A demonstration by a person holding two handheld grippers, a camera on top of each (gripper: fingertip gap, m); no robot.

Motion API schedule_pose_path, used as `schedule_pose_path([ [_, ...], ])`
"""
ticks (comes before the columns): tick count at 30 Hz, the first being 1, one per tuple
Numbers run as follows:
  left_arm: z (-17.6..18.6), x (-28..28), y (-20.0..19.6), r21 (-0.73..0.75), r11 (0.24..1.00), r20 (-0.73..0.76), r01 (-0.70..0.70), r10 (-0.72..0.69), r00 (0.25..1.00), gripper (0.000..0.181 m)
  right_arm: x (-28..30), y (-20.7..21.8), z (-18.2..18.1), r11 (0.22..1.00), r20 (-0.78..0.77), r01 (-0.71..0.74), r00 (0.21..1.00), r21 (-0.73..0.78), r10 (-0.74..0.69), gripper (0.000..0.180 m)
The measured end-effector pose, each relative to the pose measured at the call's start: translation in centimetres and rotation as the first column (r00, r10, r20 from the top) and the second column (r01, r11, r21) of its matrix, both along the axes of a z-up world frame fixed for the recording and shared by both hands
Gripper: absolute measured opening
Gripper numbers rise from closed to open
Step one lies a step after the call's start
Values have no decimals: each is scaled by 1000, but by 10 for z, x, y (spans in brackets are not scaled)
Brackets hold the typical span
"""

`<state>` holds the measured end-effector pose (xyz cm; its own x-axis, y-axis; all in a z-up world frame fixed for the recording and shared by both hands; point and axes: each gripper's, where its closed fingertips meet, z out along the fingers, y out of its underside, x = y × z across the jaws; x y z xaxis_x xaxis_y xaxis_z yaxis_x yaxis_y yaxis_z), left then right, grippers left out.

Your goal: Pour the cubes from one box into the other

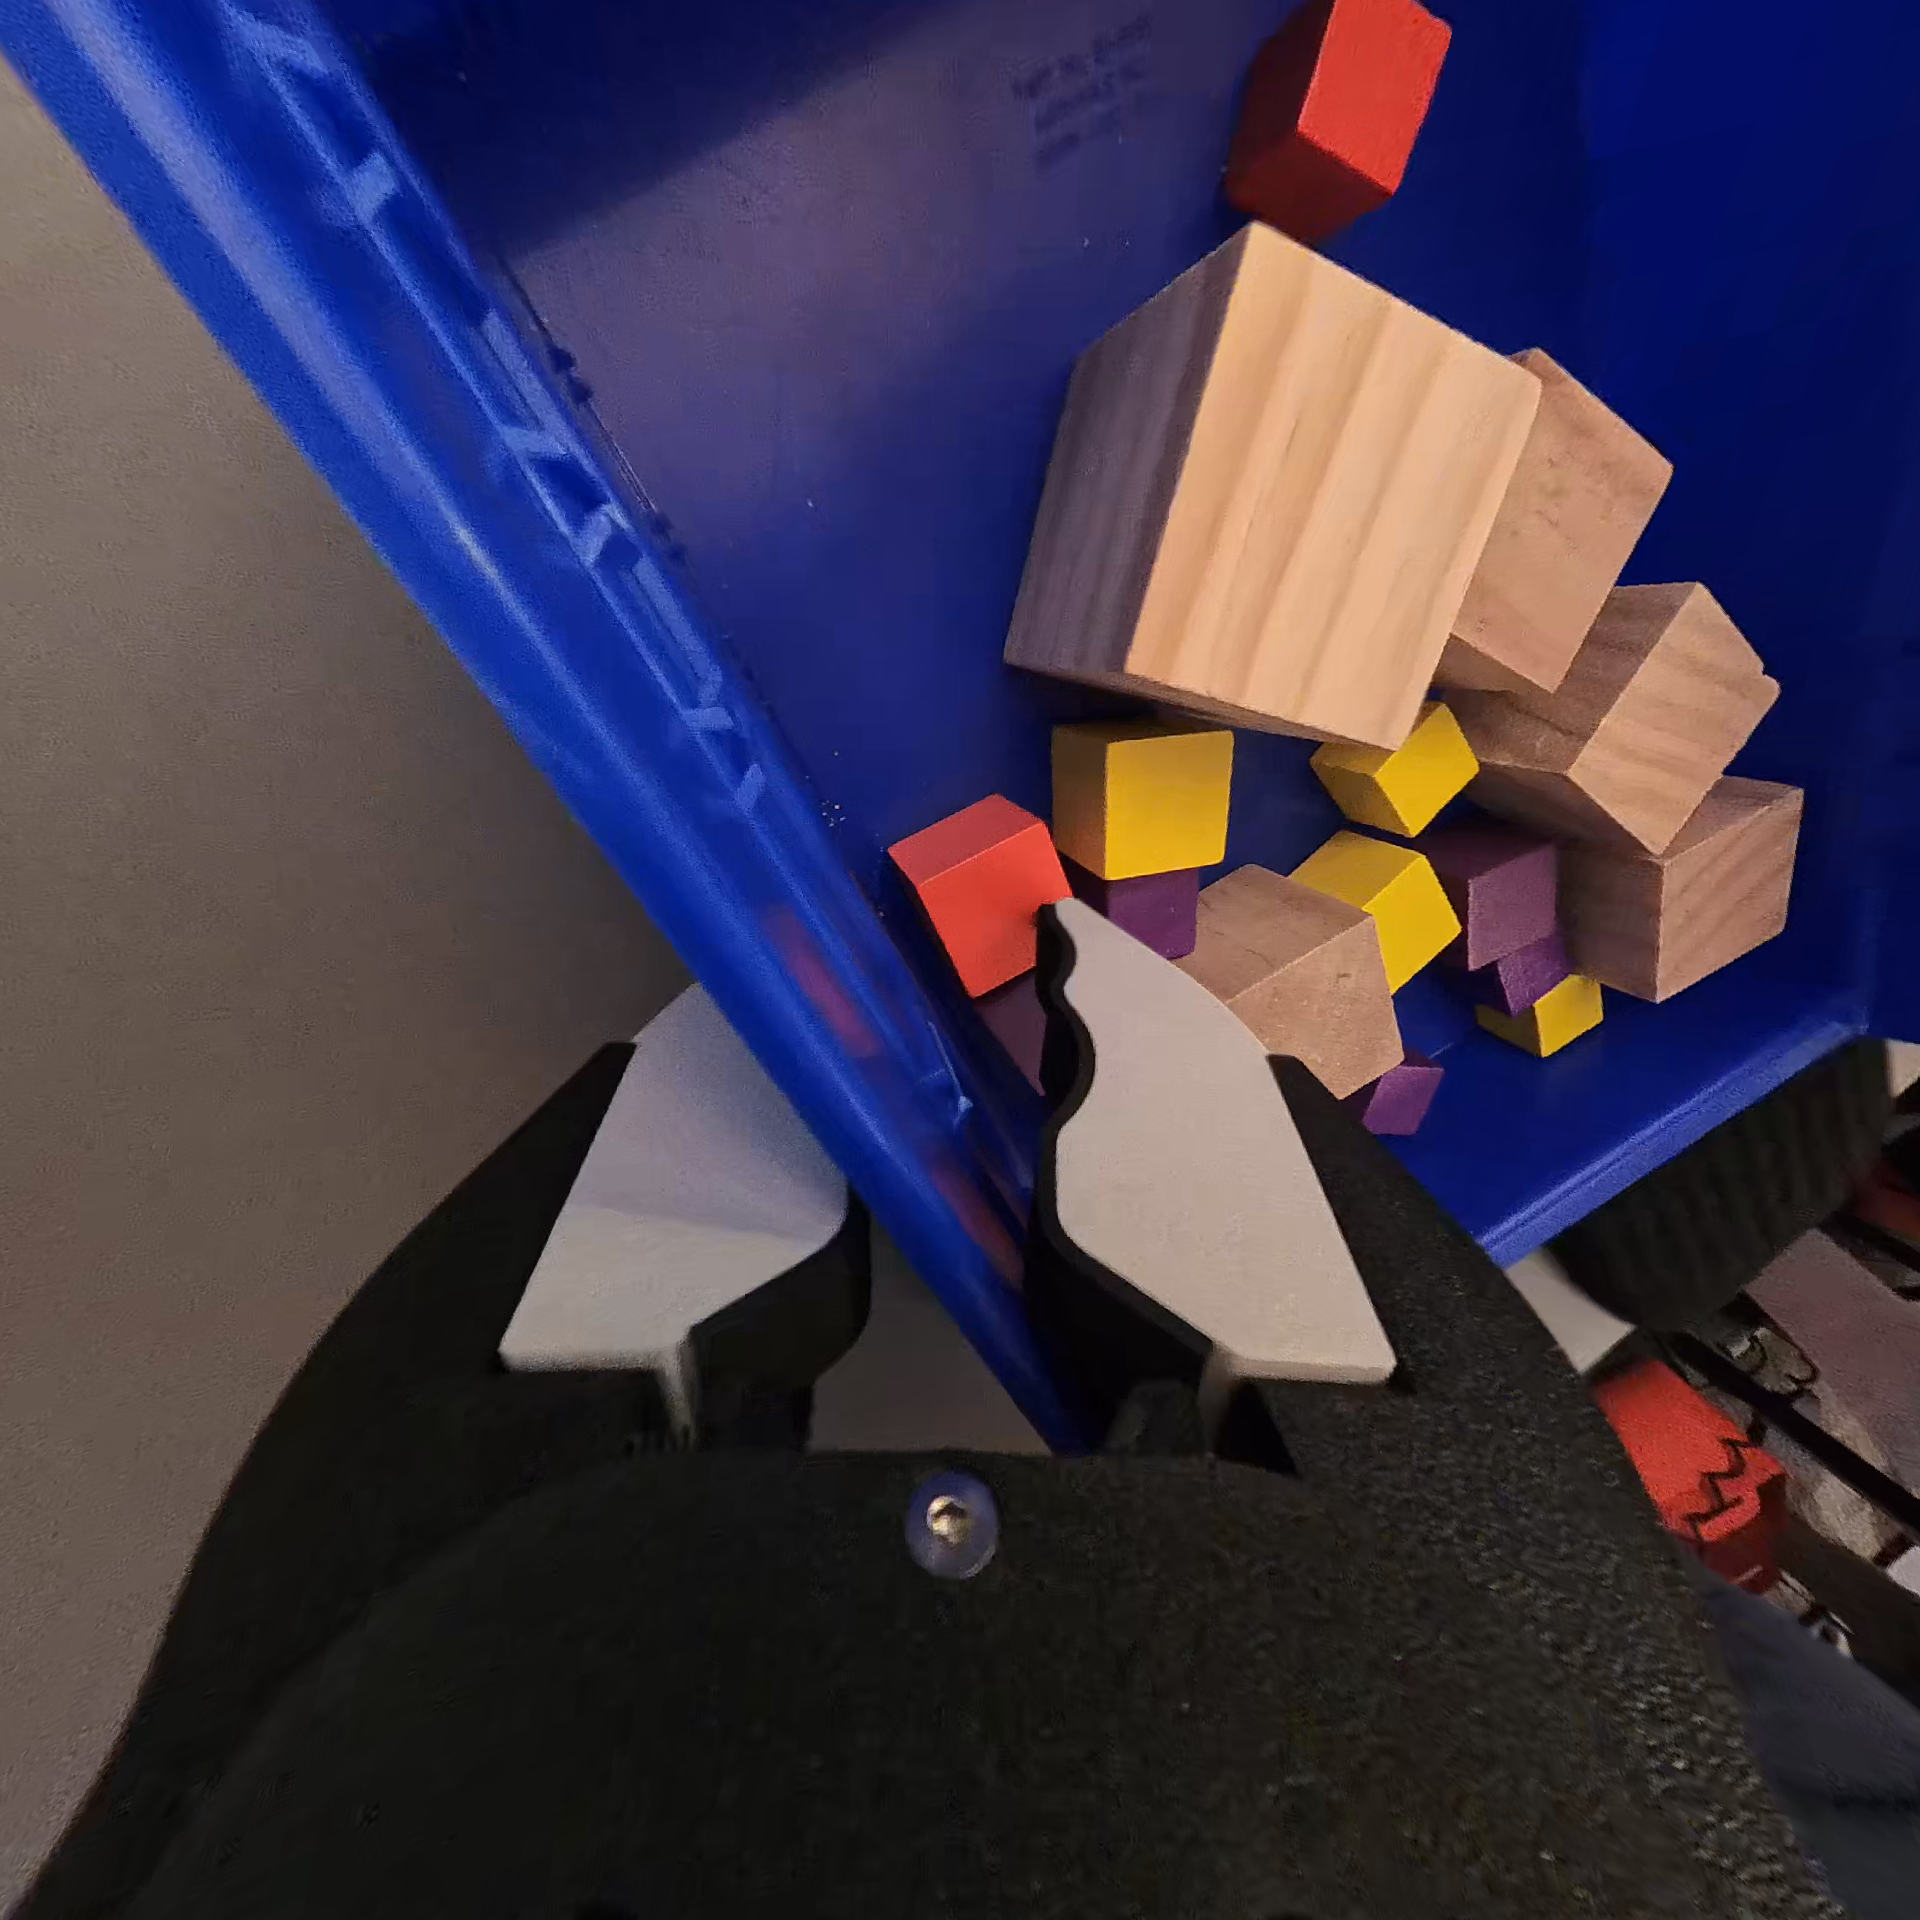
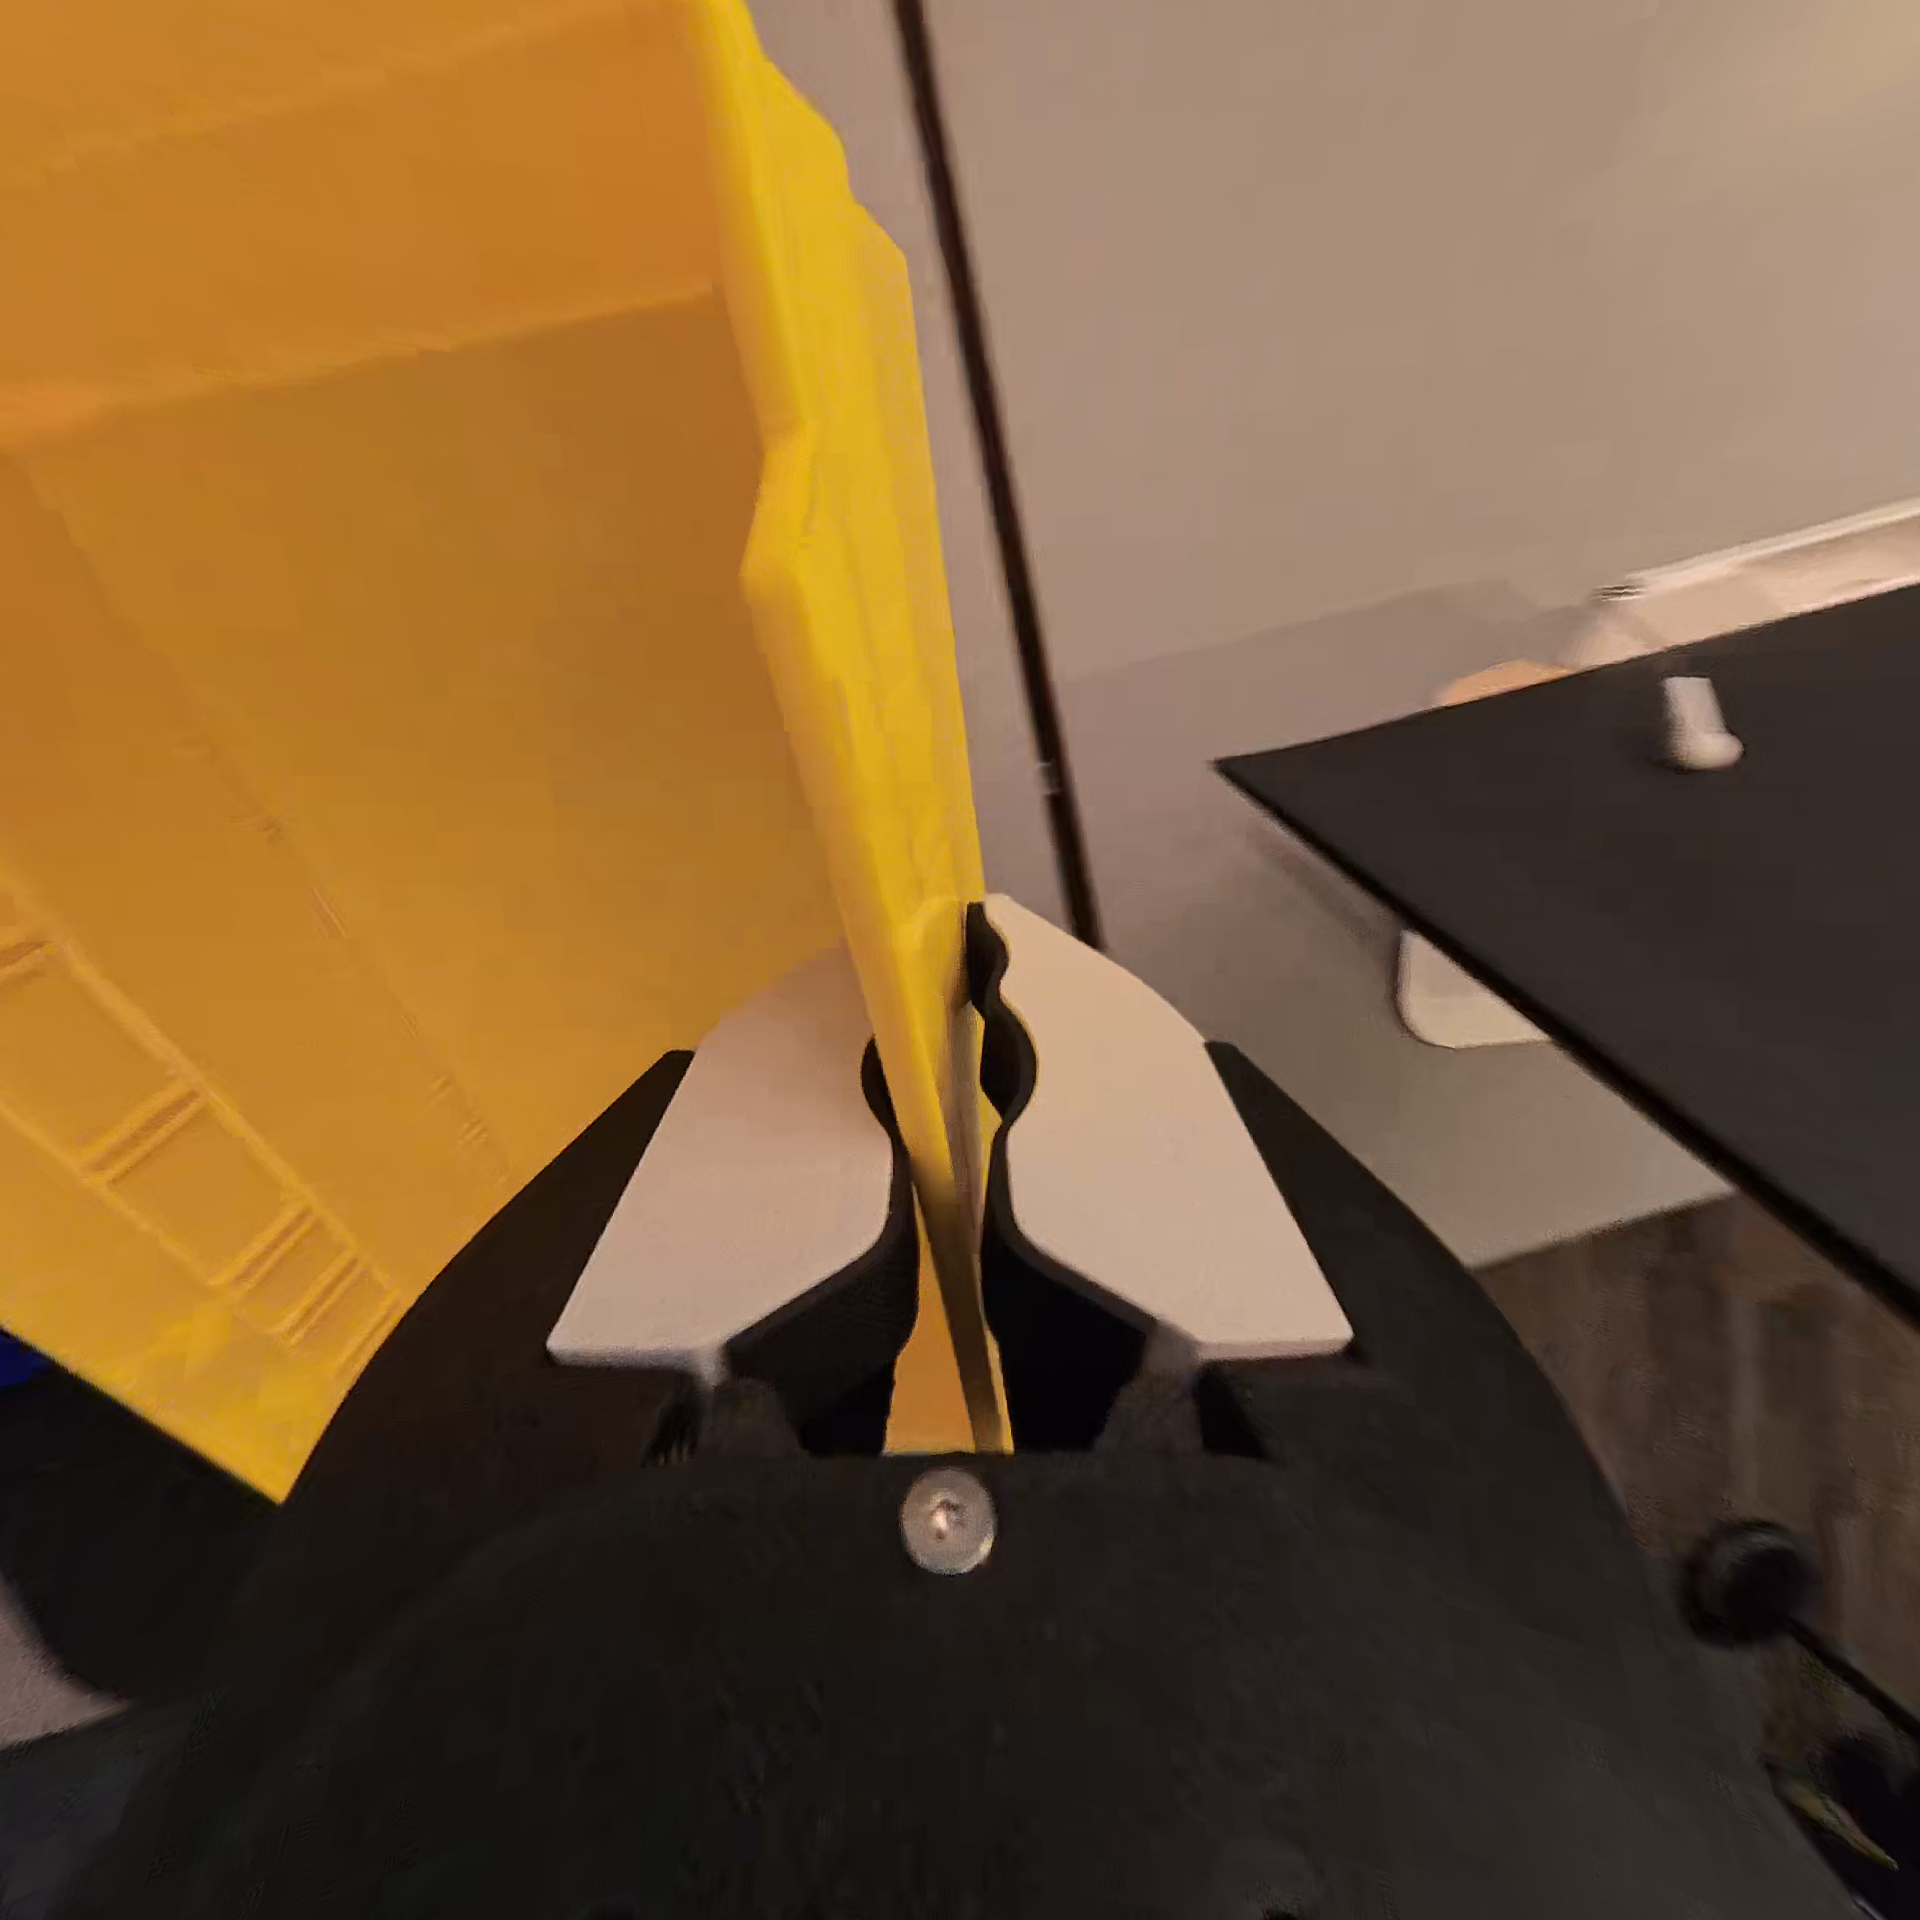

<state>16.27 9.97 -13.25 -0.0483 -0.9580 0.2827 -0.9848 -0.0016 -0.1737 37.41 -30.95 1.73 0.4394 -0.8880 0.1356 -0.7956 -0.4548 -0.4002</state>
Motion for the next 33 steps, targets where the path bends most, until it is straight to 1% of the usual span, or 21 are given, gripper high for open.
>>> schedule_pose_path([
  [5,2,-45,65,3,998,-2,-62,62,998,27,-11,64,-50,981,-203,-21,977,192,60,8],
  [10,3,-102,137,4,990,-14,-142,142,990,26,-17,122,-90,960,-346,19,935,280,82,8],
  [15,5,-154,207,0,964,-14,-266,266,964,24,-22,170,-118,960,-429,6,895,279,119,8],
  [19,6,-186,252,-6,937,-6,-350,350,937,24,-33,198,-138,974,-482,-55,862,219,157,9],
  [24,7,-212,285,-10,915,7,-404,404,915,24,-36,223,-143,977,-478,-124,857,172,193,8],
  [30,7,-225,300,-6,915,23,-403,403,915,25,-42,230,-143,982,-478,-123,860,141,177,8],
  [32,7,-229,304,-4,914,22,-405,405,914,25,-43,236,-143,976,-474,-123,859,180,195,13],
  [33,7,-231,306,-4,915,23,-405,405,914,25,-43,242,-141,969,-466,-112,860,221,206,25],
])
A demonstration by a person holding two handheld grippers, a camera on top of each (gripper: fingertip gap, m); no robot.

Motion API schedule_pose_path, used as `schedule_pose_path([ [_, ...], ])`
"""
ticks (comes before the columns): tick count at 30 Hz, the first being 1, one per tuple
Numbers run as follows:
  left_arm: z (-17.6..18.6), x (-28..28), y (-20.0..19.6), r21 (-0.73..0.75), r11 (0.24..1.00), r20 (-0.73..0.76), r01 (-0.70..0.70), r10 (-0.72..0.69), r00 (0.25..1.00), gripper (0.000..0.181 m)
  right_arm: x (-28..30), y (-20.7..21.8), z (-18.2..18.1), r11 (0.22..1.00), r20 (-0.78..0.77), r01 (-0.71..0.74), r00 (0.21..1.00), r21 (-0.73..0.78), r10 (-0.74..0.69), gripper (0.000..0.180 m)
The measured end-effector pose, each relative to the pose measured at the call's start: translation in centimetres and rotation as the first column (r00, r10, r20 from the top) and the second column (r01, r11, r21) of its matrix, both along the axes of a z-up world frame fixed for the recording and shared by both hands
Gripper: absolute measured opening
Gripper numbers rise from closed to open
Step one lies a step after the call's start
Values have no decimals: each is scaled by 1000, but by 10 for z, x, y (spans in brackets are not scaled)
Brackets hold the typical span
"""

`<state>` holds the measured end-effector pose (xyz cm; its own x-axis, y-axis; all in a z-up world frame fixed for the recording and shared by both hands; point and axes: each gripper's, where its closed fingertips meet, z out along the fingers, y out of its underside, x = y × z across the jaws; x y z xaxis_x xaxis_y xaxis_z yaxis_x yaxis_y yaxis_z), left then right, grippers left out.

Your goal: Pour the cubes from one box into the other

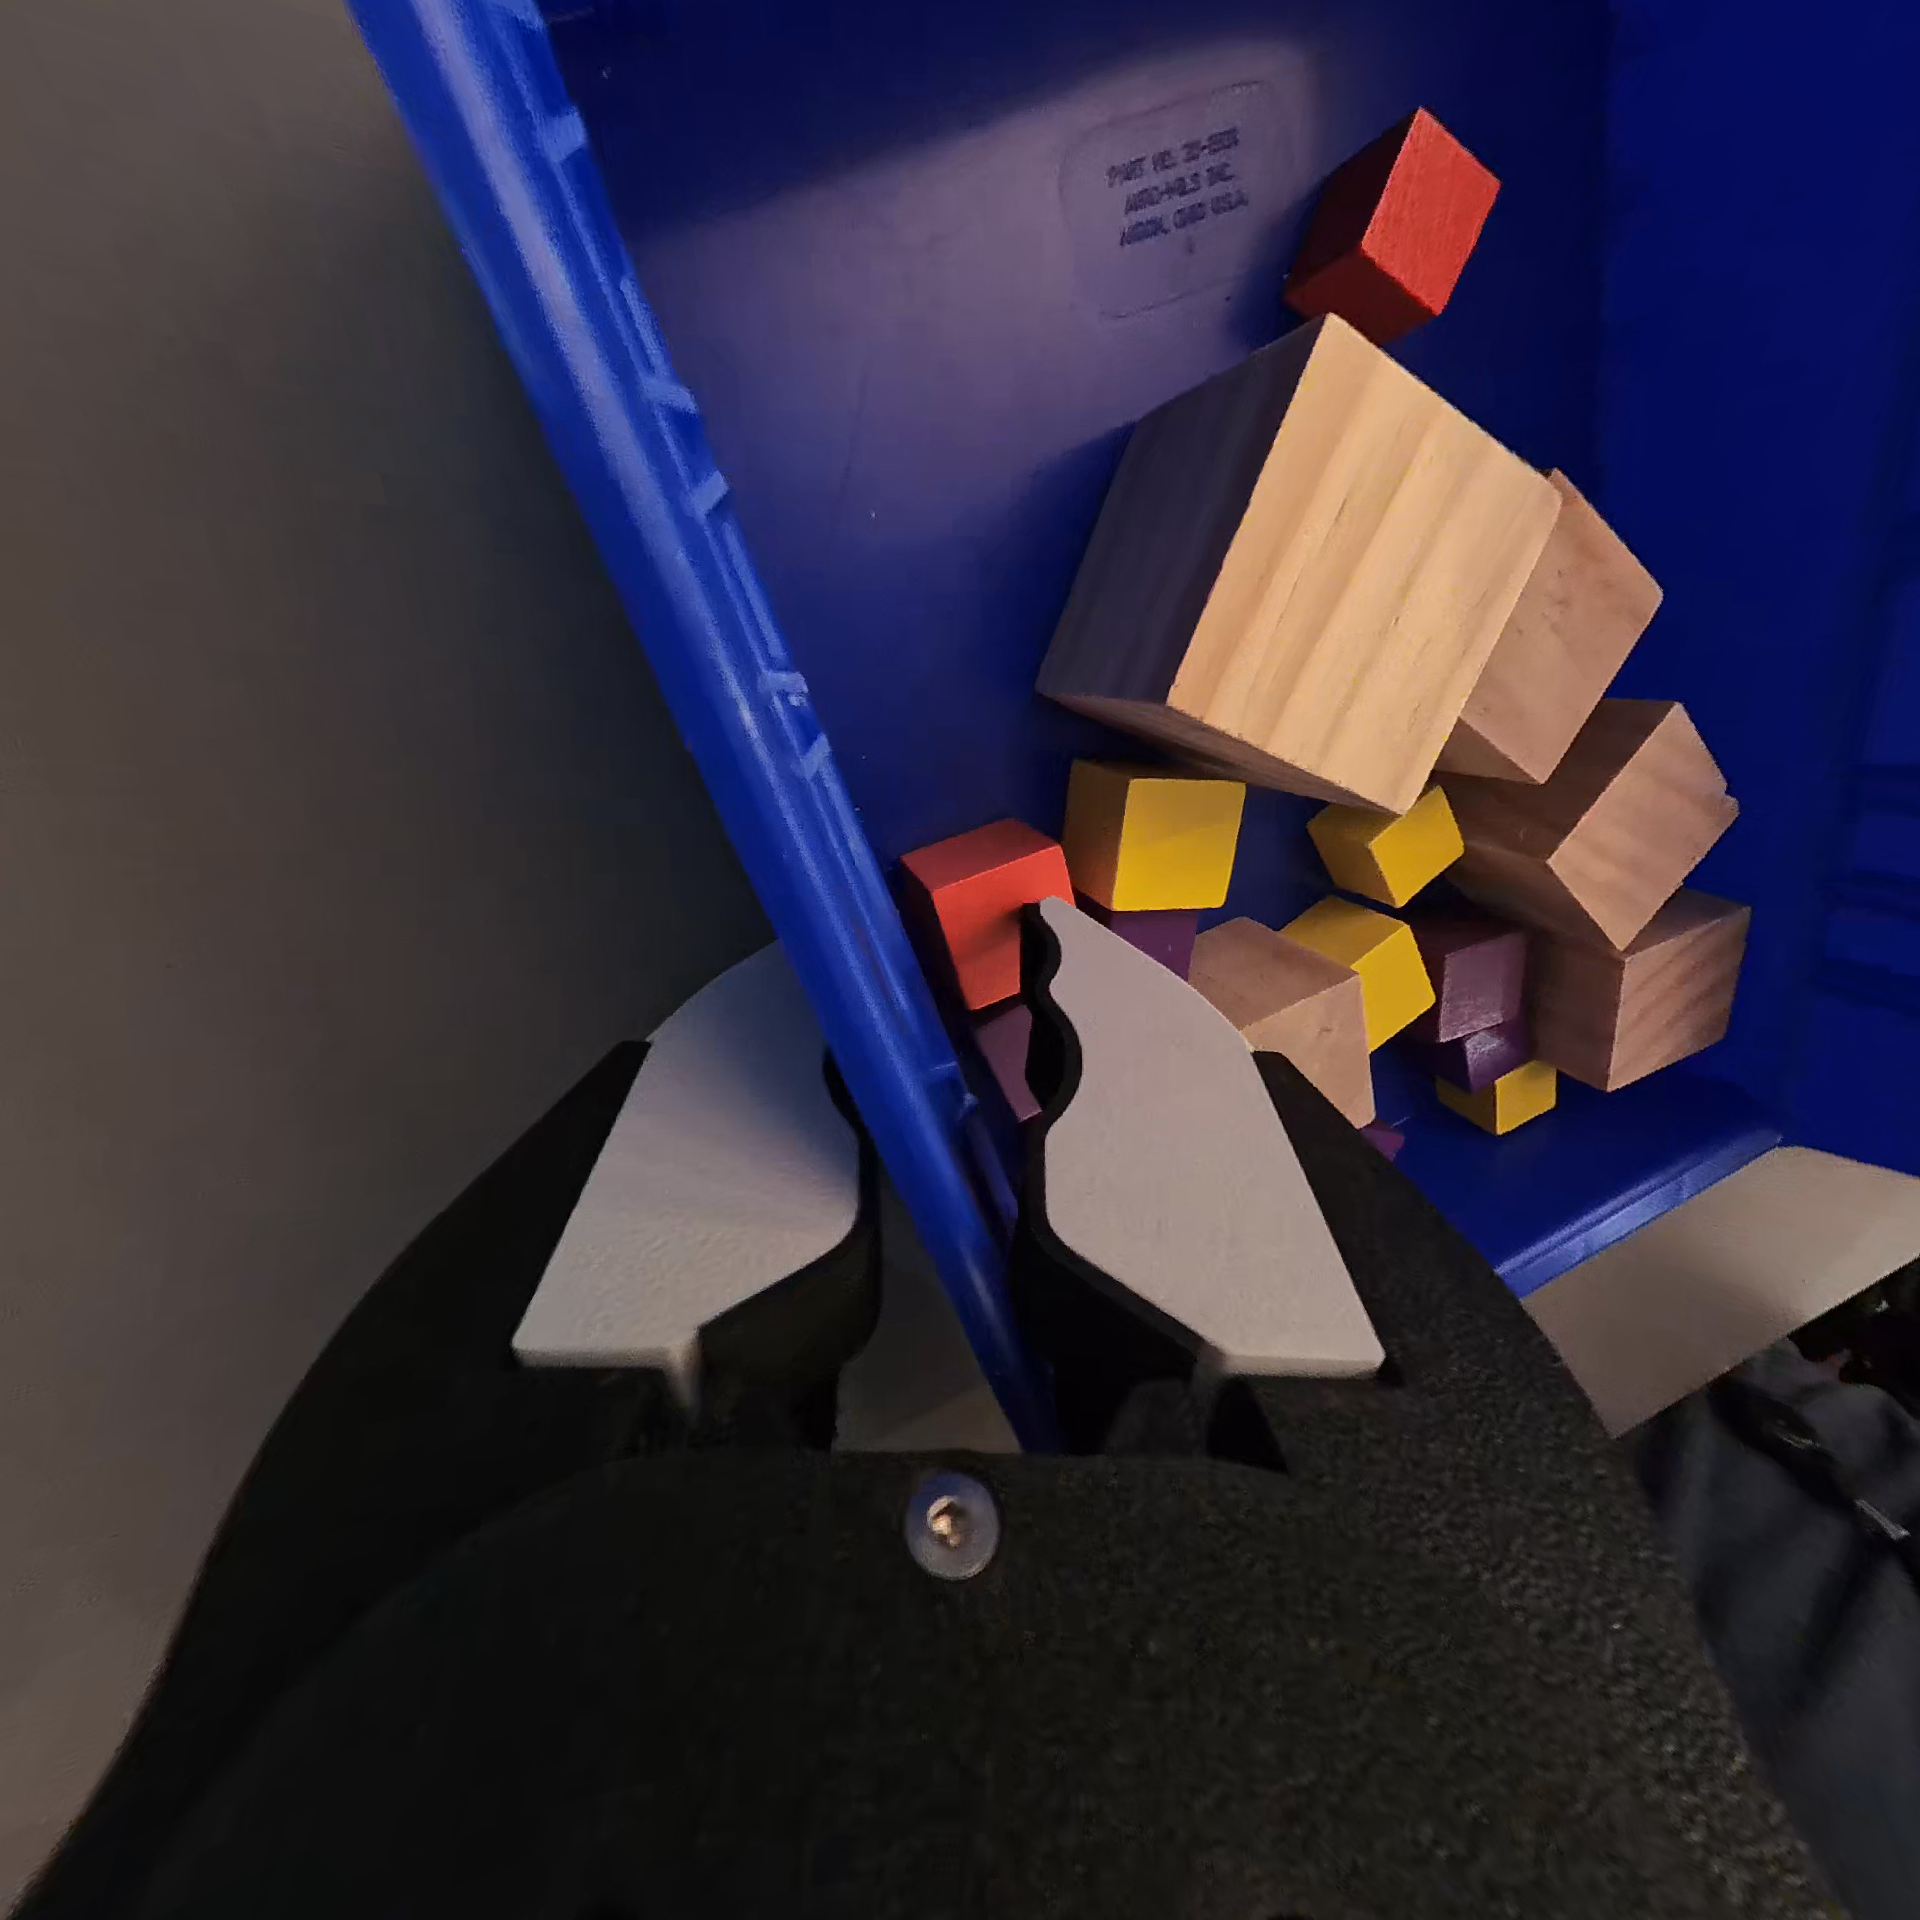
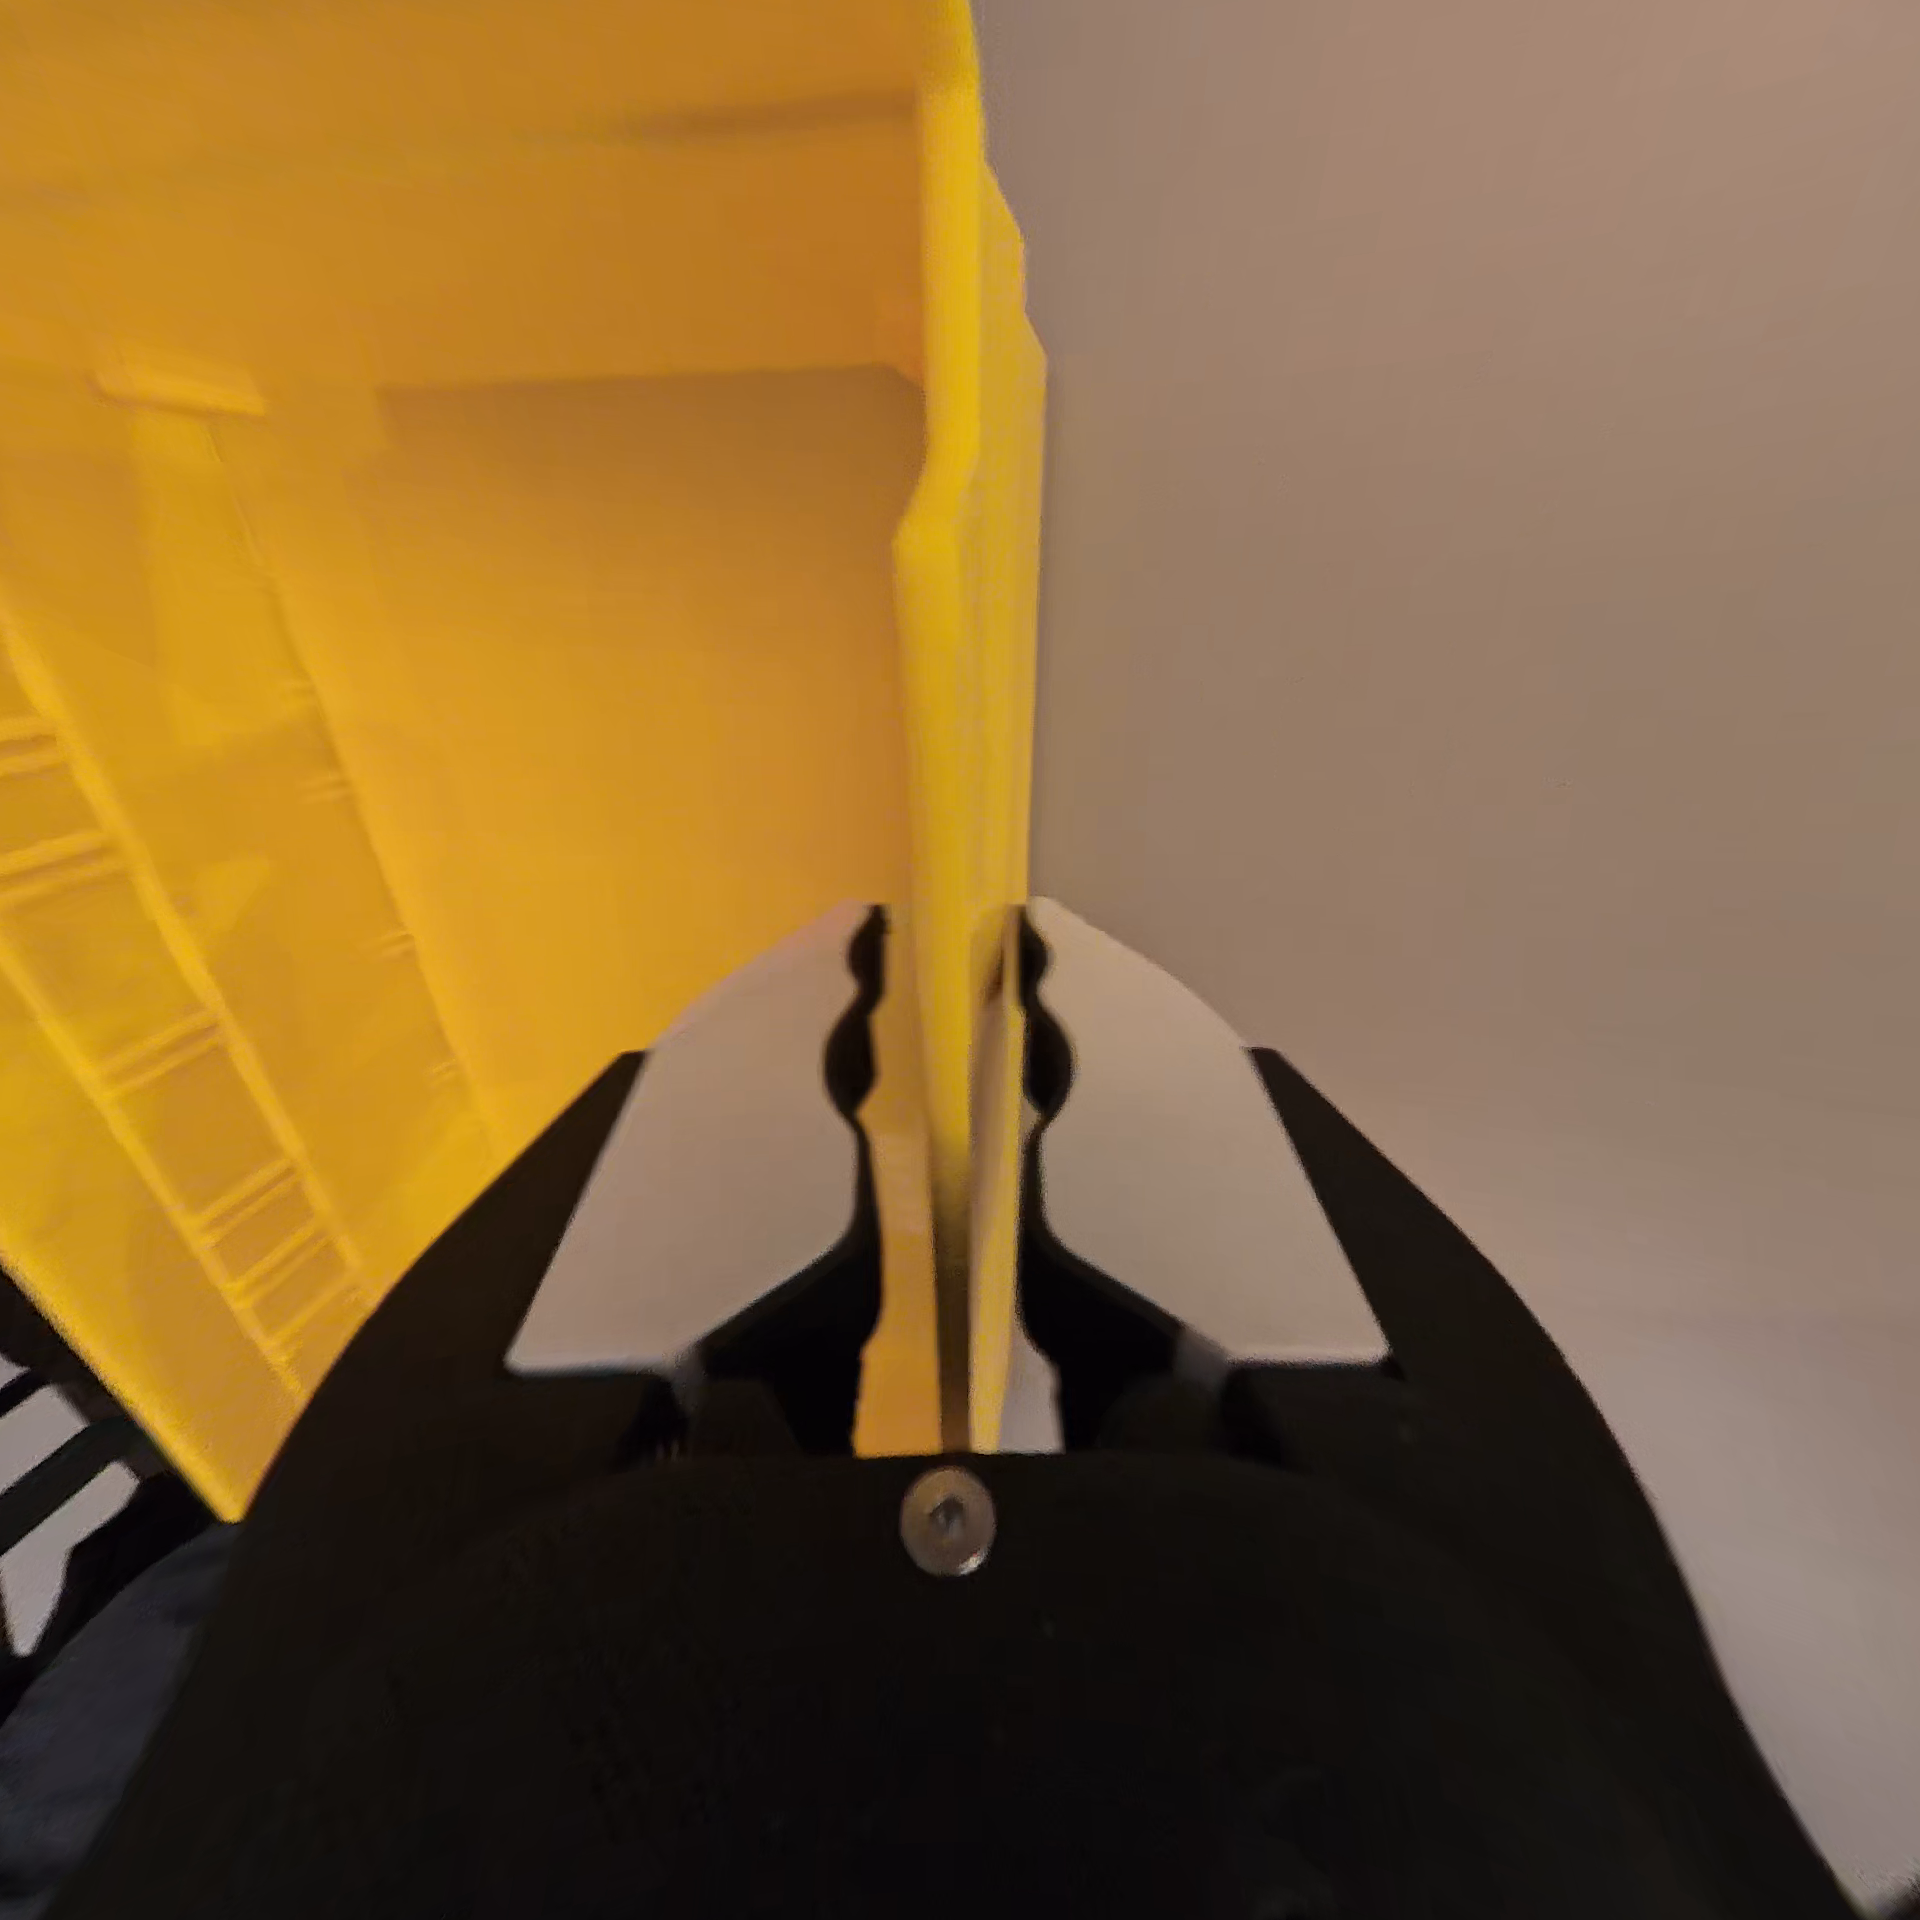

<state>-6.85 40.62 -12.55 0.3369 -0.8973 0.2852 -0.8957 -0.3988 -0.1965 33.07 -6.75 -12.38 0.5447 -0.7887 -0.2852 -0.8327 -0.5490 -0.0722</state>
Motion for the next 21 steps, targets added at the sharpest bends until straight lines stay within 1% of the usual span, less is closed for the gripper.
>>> schedule_pose_path([
  [1,0,-2,2,3,1000,2,3,-3,1000,25,0,5,2,999,7,14,1000,49,-14,45],
  [2,0,-4,3,9,1000,4,9,-9,1000,26,1,8,6,996,30,15,999,92,-18,52],
  [5,0,-10,6,5,1000,-4,17,-17,1000,27,14,7,29,978,186,-3,982,206,-36,61],
  [7,0,-15,9,1,1000,-15,21,-21,1000,27,20,7,60,953,304,-13,949,303,-84,63],
  [9,0,-17,13,-4,1000,-16,22,-22,1000,27,19,9,102,910,442,-56,885,410,-145,63],
  [11,0,-19,16,-6,1000,-13,20,-20,1000,27,5,18,155,823,567,-159,793,545,-222,61],
  [13,0,-20,19,-6,999,-11,36,-36,999,27,-21,32,207,684,628,-305,724,663,-286,58],
  [15,0,-22,20,-2,998,-12,59,-59,998,27,-49,44,252,524,660,-451,676,722,-328,58],
  [16,0,-22,21,-4,998,-15,59,-59,998,27,-60,47,268,460,676,-509,650,727,-349,58],
  [17,0,-23,21,-8,999,-19,46,-46,999,27,-67,49,279,423,690,-549,627,721,-361,61],
  [18,0,-25,22,-11,999,-25,33,-34,999,27,-73,51,283,415,700,-567,619,712,-355,63],
  [20,0,-28,24,-9,1000,-29,28,-29,999,27,-80,54,280,412,720,-593,605,692,-340,63],
  [21,0,-30,25,-13,1000,-27,25,-25,999,26,-83,56,278,397,726,-608,592,687,-351,62],
])
